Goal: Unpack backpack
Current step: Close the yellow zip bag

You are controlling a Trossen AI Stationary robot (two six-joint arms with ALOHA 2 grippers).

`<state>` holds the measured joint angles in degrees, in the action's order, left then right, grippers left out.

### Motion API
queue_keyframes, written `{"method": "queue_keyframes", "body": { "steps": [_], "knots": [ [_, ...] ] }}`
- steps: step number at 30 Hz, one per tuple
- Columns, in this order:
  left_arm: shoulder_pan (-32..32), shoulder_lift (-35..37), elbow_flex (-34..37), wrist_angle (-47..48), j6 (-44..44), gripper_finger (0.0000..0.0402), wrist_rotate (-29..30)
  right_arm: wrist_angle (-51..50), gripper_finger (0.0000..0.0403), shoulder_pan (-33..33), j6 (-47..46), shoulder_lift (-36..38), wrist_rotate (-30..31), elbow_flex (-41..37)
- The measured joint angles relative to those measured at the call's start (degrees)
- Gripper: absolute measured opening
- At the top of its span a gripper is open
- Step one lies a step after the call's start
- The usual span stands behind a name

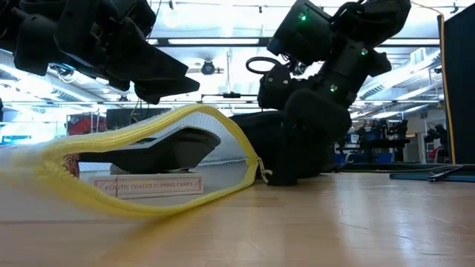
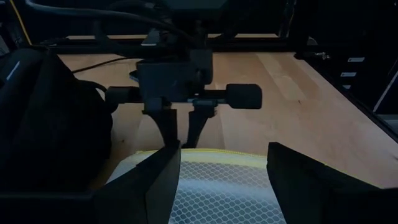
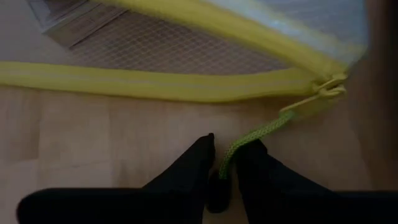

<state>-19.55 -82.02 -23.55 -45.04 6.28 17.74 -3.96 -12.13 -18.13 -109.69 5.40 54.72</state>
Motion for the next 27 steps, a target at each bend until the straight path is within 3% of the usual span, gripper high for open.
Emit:
{"method": "queue_keyframes", "body": {
  "steps": [9,17,23,27],
  "knots": [
    [0.0,0.0,0.0,-0.5,-1.0,0.0209,0.0,-2.6,0.0005,-2.9,-6.9,4.2,-2.6,-0.5],
    [-1.1,0.0,-1.6,-3.1,-4.8,0.0209,-0.3,-2.3,0.0001,-5.6,-7.2,10.1,-2.5,-0.6],
    [-4.7,-3.1,-7.5,-1.2,-11.7,0.0209,0.2,1.9,0.0,-5.4,-7.1,11.3,-1.6,-0.5],
    [-6.1,-9.2,-15.3,9.3,-15.6,0.0209,4.7,4.2,0.0,-4.0,-6.8,11.3,-3.6,-0.4]
  ]
}}
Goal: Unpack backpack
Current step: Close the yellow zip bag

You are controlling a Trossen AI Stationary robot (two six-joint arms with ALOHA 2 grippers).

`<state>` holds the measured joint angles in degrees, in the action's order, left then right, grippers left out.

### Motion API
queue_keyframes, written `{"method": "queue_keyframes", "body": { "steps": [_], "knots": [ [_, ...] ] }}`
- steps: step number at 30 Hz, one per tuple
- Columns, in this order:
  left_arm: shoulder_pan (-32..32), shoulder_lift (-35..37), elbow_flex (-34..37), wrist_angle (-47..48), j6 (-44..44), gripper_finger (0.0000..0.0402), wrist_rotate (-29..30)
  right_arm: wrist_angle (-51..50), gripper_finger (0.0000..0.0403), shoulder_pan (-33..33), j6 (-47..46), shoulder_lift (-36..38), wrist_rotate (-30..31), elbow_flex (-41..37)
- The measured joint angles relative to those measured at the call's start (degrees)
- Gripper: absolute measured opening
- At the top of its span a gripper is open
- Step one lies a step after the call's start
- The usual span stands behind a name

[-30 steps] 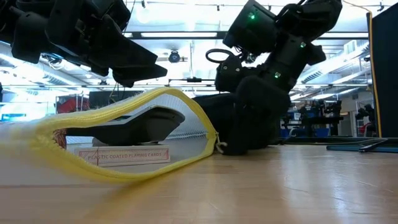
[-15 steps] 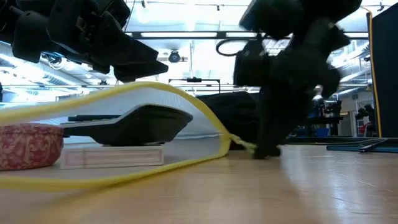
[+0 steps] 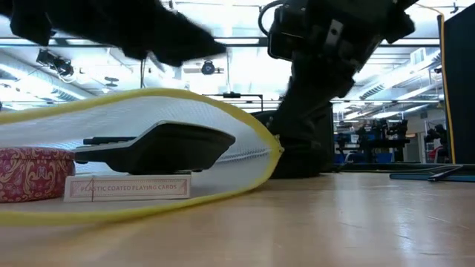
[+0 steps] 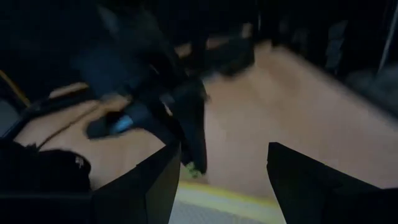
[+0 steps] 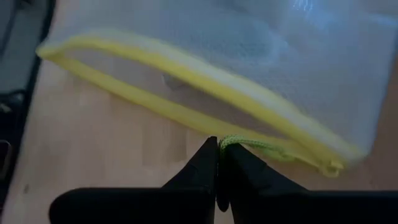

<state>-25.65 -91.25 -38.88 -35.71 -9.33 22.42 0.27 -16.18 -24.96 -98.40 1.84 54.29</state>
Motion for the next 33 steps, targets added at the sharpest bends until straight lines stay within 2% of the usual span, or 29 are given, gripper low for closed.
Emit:
{"method": "queue_keyframes", "body": {
  "steps": [5,13,17,23,33],
  "knots": [
    [0.0,-7.7,-10.1,10.5,-3.4,0.0209,4.5,0.3,0.0,0.5,0.6,0.0,-1.9,0.0],
    [0.0,-15.1,-19.0,17.0,-7.3,0.0209,7.8,1.0,0.0,0.6,0.6,0.1,-5.8,0.0],
    [0.0,-16.2,-20.2,20.4,-7.3,0.0209,9.8,1.2,0.0,0.6,0.6,0.1,-8.2,0.1],
    [0.0,-16.2,-20.2,20.7,-8.5,0.0209,13.3,1.7,0.0,0.7,0.6,0.1,-9.9,0.1],
    [0.2,-17.3,-20.2,18.8,-9.2,0.0208,13.9,4.4,0.0,1.7,0.5,0.2,-12.1,0.2]
  ]
}}
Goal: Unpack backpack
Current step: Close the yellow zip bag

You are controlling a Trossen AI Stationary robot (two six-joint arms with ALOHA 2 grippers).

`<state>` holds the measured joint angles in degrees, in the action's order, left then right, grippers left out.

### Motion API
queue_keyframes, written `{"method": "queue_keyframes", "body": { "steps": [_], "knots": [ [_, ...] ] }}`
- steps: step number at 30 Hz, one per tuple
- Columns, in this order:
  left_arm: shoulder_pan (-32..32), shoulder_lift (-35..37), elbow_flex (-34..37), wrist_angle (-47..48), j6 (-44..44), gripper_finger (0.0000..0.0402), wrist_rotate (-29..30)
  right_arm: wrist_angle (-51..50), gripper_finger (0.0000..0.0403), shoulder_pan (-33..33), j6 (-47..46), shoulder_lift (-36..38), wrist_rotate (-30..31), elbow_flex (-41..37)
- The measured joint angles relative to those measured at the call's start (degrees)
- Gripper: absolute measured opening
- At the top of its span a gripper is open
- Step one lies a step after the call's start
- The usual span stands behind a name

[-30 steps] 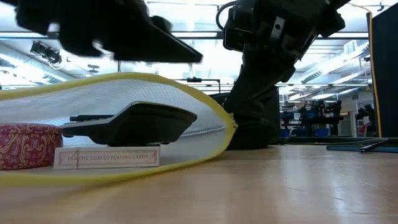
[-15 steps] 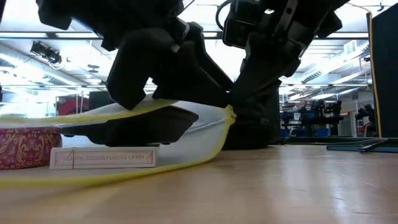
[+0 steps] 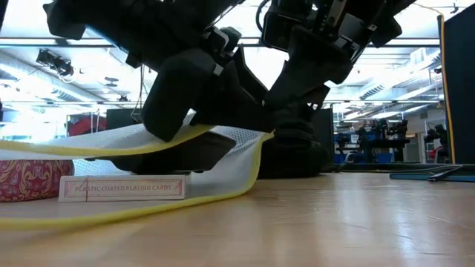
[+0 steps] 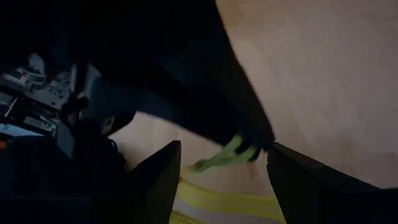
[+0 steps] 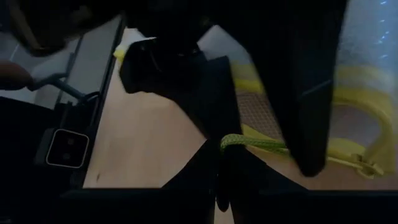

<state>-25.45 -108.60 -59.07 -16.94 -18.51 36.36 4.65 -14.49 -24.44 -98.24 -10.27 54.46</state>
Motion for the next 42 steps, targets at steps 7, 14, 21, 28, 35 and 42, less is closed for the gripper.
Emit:
{"method": "queue_keyframes", "body": {
  "steps": [7,14,21,28,35,42],
  "knots": [
    [0.0,-0.1,0.1,-3.3,-3.0,0.0147,0.2,-0.3,0.0,0.7,-0.4,0.1,-0.3,0.0],
    [0.0,-0.1,0.1,-1.9,-2.4,0.0048,-0.9,-0.3,0.0001,0.7,0.1,0.1,-0.2,0.0],
    [0.1,-0.1,0.1,-1.4,-2.5,0.0003,-1.0,-0.3,0.0001,0.7,1.0,0.1,-0.4,0.0],
    [0.1,-0.1,0.1,-1.3,-2.5,0.0001,-0.8,-0.2,0.0011,0.6,2.8,0.1,-1.6,0.0],
    [0.1,-0.1,0.0,-1.7,-2.5,0.0,-0.7,-1.0,0.005,0.4,6.7,1.1,-4.2,0.0],
    [0.2,0.1,-0.2,-1.7,-2.5,0.0,0.0,-2.0,0.01,0.4,10.3,3.0,-4.3,0.0]
  ]
}}
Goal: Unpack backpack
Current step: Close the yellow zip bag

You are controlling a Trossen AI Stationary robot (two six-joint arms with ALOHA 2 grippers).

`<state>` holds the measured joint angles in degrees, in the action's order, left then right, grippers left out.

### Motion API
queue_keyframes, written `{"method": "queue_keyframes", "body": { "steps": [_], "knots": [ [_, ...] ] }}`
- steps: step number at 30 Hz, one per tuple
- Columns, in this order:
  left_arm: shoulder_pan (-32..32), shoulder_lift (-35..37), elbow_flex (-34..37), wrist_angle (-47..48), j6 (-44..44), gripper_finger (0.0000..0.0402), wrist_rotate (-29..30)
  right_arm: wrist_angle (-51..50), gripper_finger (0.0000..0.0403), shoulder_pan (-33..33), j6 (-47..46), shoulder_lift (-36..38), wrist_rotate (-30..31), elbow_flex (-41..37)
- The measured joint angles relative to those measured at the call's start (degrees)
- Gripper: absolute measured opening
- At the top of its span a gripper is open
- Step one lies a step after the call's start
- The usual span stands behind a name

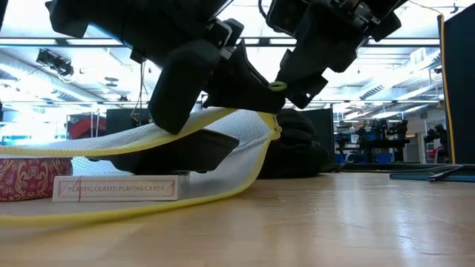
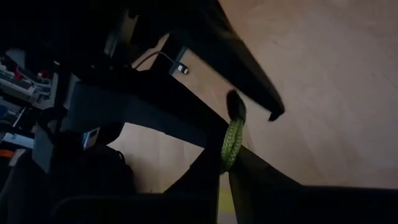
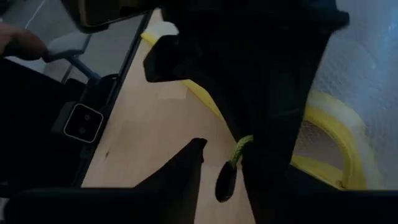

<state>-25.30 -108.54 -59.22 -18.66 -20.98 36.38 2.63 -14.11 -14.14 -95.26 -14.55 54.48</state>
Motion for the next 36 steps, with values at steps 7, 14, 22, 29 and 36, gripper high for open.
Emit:
{"method": "queue_keyframes", "body": {
  "steps": [7,14,22,29,36],
  "knots": [
    [0.0,0.0,0.0,0.0,0.0,0.0,-0.1,-2.9,0.016,-0.4,6.9,0.7,0.2,0.0],
    [0.1,0.0,0.1,0.2,0.0,0.0,-0.9,-4.5,0.0217,-0.9,6.8,0.8,2.0,0.1],
    [0.1,-0.1,0.1,0.4,0.2,0.0,-1.5,-7.5,0.0267,-1.9,5.5,0.8,2.8,0.2],
    [-0.2,-0.1,0.3,0.8,0.1,0.0001,-1.8,-17.3,0.027,-1.8,6.5,1.8,12.1,-0.1],
    [-0.1,-0.1,0.3,0.6,0.0,0.0001,-1.8,-15.5,0.0256,-3.2,16.6,1.7,25.3,-0.3]
  ]
}}
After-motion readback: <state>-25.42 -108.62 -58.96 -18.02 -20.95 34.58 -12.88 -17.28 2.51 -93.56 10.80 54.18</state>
